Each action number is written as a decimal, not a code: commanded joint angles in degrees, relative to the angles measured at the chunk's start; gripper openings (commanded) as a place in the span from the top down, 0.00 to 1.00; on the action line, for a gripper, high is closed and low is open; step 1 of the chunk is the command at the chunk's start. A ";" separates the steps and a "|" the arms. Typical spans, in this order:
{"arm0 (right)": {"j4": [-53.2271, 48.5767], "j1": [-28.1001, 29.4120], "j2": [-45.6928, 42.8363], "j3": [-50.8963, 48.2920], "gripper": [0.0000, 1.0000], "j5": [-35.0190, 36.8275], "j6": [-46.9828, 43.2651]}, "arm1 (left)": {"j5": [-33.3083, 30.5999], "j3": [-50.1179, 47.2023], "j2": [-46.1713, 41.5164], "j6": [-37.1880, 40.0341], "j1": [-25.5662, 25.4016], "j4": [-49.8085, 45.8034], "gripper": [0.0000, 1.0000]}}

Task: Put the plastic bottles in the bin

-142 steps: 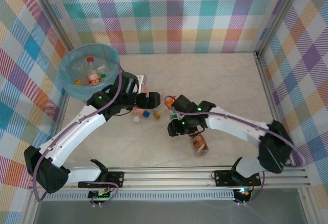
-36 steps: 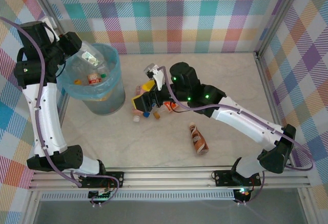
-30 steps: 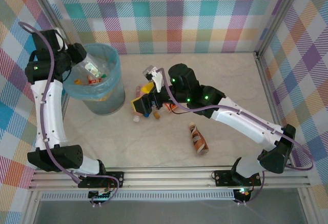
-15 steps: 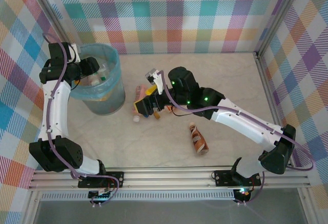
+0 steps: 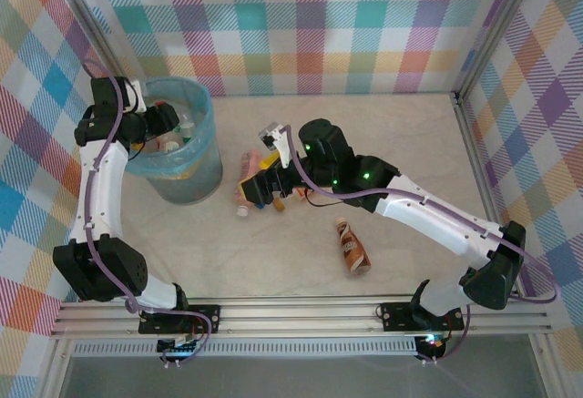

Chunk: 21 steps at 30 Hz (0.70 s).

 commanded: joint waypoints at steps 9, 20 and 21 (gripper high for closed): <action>-6.57 0.44 1.81 3.37 0.07 4.93 -0.59 | 1.55 2.92 -0.50 -0.75 0.34 -1.25 0.42; -26.13 -1.04 -4.92 -5.83 0.05 24.60 4.71 | -8.37 4.13 -12.97 3.62 -10.50 1.02 0.41; -27.50 -1.55 -6.22 -8.17 0.05 25.14 6.24 | -9.37 3.63 -13.79 4.52 -12.36 1.26 0.41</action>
